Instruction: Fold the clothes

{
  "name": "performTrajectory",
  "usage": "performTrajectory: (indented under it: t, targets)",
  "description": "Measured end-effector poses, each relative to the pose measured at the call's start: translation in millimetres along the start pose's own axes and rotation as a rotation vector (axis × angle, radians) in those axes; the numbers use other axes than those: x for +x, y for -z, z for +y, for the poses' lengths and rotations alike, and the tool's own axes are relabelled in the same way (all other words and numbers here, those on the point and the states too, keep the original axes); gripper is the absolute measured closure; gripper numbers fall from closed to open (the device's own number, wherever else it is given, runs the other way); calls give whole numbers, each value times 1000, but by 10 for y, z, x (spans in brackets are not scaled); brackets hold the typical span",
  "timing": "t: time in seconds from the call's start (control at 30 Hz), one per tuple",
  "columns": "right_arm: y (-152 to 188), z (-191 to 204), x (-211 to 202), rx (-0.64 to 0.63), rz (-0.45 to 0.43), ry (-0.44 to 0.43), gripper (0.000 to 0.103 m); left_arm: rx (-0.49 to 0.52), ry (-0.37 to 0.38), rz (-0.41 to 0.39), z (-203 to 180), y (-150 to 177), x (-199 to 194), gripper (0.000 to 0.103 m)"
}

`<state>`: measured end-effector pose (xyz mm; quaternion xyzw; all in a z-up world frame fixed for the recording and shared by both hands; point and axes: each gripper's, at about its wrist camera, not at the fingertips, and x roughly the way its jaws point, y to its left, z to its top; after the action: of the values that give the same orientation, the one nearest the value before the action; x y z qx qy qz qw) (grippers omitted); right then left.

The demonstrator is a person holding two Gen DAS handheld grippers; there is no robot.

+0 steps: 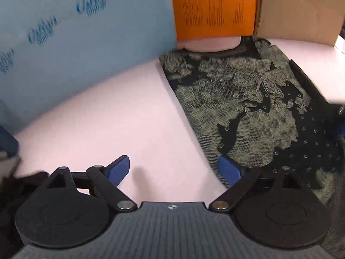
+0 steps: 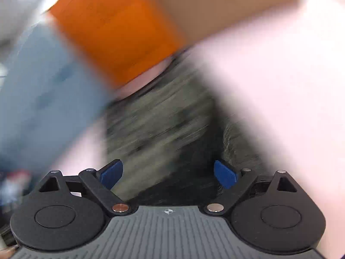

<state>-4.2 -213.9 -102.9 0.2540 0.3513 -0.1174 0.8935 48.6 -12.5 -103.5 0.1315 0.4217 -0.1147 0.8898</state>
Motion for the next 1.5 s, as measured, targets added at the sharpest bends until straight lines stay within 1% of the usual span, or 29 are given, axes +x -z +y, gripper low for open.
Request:
performTrajectory:
  t: [0.03, 0.07, 0.1, 0.17, 0.2, 0.23, 0.27, 0.3, 0.37, 0.4, 0.43, 0.5, 0.53, 0.6, 0.63, 0.67, 0.73, 0.8, 0.87, 0.9, 0.97, 1.0, 1.07, 1.13, 1.23, 1.3, 1.4, 1.43, 1.5]
  targets:
    - [-19, -52, -94, 14, -46, 34, 10, 11, -1, -7, 6, 23, -5, 14]
    - [-22, -75, -157, 26, -63, 10, 10, 15, 0, -9, 13, 29, 1, 13]
    - [-17, -82, -203, 36, -63, -45, 10, 18, -1, -10, 17, 27, 7, 12]
    - [32, -21, -229, 11, -19, -163, 8, 30, -14, -10, 22, 8, 33, 9]
    - [75, -2, -212, 7, 17, -225, 7, 39, -29, -10, 21, -8, 55, 5]
    - [122, -18, -174, 24, 63, -284, 5, 50, -48, -9, 19, -16, 67, 2]
    - [169, -69, -128, 58, 107, -315, 5, 61, -67, -8, 20, -11, 75, 0]
    - [210, -143, -110, 92, 126, -299, 5, 71, -75, -10, 30, -3, 94, 0]
    - [246, -329, -284, 131, 70, -181, 5, 71, -77, -8, 103, 10, 76, 1]
    - [260, -425, -389, 147, 35, -116, 5, 56, -70, -5, 181, 21, 39, 4]
    - [279, -533, -539, 173, 7, -112, 5, 30, -52, -10, 289, 46, -13, 4]
    - [333, -758, -898, 220, -35, -157, 5, -34, -11, -35, 538, 143, -175, 4]
    - [389, -847, -1089, 216, -48, -158, 5, -45, 11, -48, 601, 208, -271, 4]
    - [565, -979, -1436, 173, -52, -155, 4, -23, 69, -81, 579, 353, -459, 4]
    - [676, -1037, -1571, 142, -44, -170, 4, -13, 98, -97, 568, 425, -554, 4]
    - [802, -1074, -1711, 101, -34, -193, 4, 17, 125, -117, 509, 507, -647, 4]
    - [1083, -1089, -1988, 15, -12, -224, 4, 132, 176, -172, 247, 700, -833, 4]
    - [1391, -1100, -2212, -27, -4, -241, 4, 261, 227, -226, -56, 904, -997, 4]
    - [1680, -1137, -2375, -28, -5, -221, 4, 393, 277, -268, -372, 1118, -1133, 4]
    - [1798, -1171, -2416, -17, -1, -199, 4, 456, 300, -259, -517, 1233, -1150, 4]
    - [1998, -1258, -2485, 16, 11, -150, 4, 566, 305, -228, -741, 1457, -1134, 4]
    - [2057, -1293, -2518, 32, 10, -134, 4, 602, 298, -234, -784, 1544, -1147, 4]
    - [2141, -1346, -2593, 50, -1, -121, 4, 638, 287, -278, -780, 1643, -1234, 4]
    - [2131, -1354, -2677, 21, -16, -118, 4, 664, 280, -314, -759, 1724, -1319, 4]
    - [2013, -1356, -2708, -41, -22, -126, 4, 629, 282, -312, -623, 1737, -1432, 4]
    - [1876, -1362, -2656, -84, -17, -159, 3, 575, 270, -310, -531, 1709, -1506, 4]
    - [1579, -1381, -2471, -152, -1, -230, 3, 462, 254, -303, -485, 1574, -1585, 3]
    - [1462, -1387, -2374, -174, 8, -261, 3, 419, 249, -291, -499, 1505, -1587, 3]
    - [1220, -1397, -2144, -225, 31, -332, 3, 333, 229, -241, -570, 1347, -1543, 2]
